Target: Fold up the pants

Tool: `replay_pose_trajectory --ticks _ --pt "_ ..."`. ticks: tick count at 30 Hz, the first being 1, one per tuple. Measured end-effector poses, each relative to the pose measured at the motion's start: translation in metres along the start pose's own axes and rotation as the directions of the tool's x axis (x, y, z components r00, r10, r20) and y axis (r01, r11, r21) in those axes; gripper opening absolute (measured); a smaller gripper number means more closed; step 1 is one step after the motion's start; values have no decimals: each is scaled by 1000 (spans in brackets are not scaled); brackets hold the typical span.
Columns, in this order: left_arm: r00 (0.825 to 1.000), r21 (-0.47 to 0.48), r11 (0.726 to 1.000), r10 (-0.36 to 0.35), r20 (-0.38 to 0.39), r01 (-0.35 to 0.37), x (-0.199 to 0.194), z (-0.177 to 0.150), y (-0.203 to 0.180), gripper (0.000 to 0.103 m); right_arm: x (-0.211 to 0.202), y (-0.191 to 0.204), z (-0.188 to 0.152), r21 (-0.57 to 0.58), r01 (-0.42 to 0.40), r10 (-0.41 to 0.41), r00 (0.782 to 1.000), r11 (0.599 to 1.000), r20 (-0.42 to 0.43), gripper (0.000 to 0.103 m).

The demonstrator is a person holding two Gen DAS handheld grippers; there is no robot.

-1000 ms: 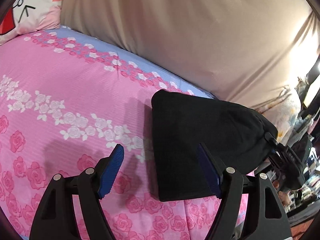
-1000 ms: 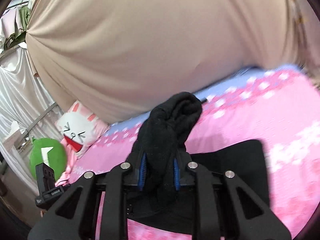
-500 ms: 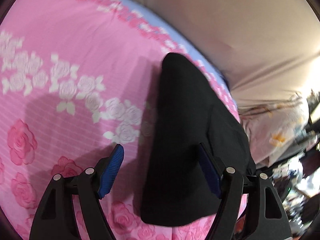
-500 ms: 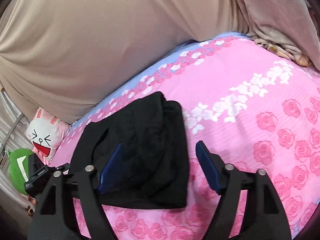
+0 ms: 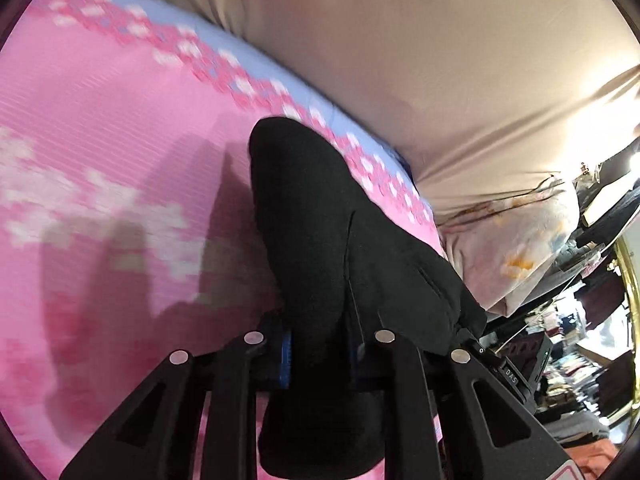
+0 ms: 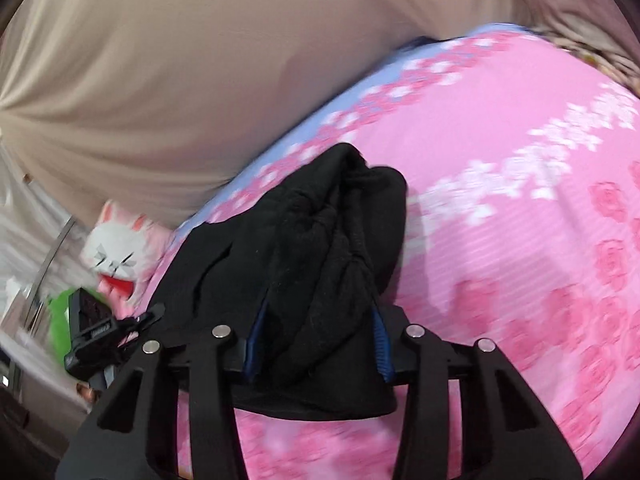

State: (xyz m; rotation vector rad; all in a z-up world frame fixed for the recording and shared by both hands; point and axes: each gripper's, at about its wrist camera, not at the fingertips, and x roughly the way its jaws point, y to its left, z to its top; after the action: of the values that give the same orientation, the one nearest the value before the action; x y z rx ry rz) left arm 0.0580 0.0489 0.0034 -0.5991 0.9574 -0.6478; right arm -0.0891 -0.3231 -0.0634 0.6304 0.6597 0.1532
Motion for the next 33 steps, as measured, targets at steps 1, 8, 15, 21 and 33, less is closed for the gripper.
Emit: replay_pose_trajectory --ticks 1,8,15,21,33 --pt "999 2 999 32 -3 -32 -8 0 8 20 7 6 -6 -18 2 -3 1000 1000 -20 54" --pt "986 27 987 154 64 -156 -45 -23 28 23 -3 27 -29 -55 93 -90 995 994 46 69" --pt "995 360 931 26 95 -59 -46 -51 -73 78 18 43 -17 -136 52 -61 996 989 -58 20" --pt "998 491 871 7 -62 24 24 -87 -125 80 -1 66 11 -150 -34 29 999 988 -36 12" --pt "980 651 751 193 -57 -110 109 -117 -160 16 11 73 10 -167 -32 22 998 985 -66 15"
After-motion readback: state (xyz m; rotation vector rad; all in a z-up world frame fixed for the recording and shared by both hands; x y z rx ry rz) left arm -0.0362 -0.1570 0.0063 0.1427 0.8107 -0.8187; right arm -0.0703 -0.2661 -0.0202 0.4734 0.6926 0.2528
